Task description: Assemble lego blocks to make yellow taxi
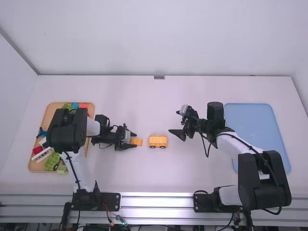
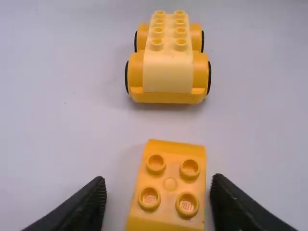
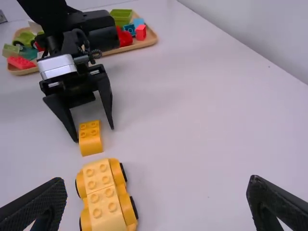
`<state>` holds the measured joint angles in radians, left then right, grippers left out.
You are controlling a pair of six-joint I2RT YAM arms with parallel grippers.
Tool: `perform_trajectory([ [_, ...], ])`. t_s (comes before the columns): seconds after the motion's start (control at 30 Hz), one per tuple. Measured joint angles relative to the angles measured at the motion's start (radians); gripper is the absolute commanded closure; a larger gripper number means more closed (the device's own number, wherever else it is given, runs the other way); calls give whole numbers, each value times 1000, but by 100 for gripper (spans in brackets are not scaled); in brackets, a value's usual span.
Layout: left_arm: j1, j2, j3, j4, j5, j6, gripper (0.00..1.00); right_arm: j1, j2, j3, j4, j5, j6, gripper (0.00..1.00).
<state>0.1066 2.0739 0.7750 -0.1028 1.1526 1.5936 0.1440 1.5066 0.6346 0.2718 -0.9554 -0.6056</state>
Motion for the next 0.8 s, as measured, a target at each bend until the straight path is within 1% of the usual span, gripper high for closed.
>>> perform_trajectory([
  [0.07,0,0,0,7,0,2,69,0,0,0,0,-2,0,1],
  [0.1,0,0,0,11,1,7,72,0,0,0,0,-3,0,2],
  [0.13,0,0,0,18,3,7,79,0,0,0,0,-3,-1,2],
  [0.33,-4,0,-7,17,11,55,85,0,0,0,0,-3,-6,1],
  [0.37,-4,0,-10,8,13,61,88,0,0,0,-1,-3,-12,1],
  [0.5,-4,-26,-23,-63,13,79,90,0,0,-29,-2,-3,-74,1],
  [0.63,-9,-132,-27,-134,-5,83,89,0,0,-99,32,-3,-138,1],
  [0.8,-53,-262,-27,-134,-24,37,91,2,0,-193,153,-4,-171,1],
])
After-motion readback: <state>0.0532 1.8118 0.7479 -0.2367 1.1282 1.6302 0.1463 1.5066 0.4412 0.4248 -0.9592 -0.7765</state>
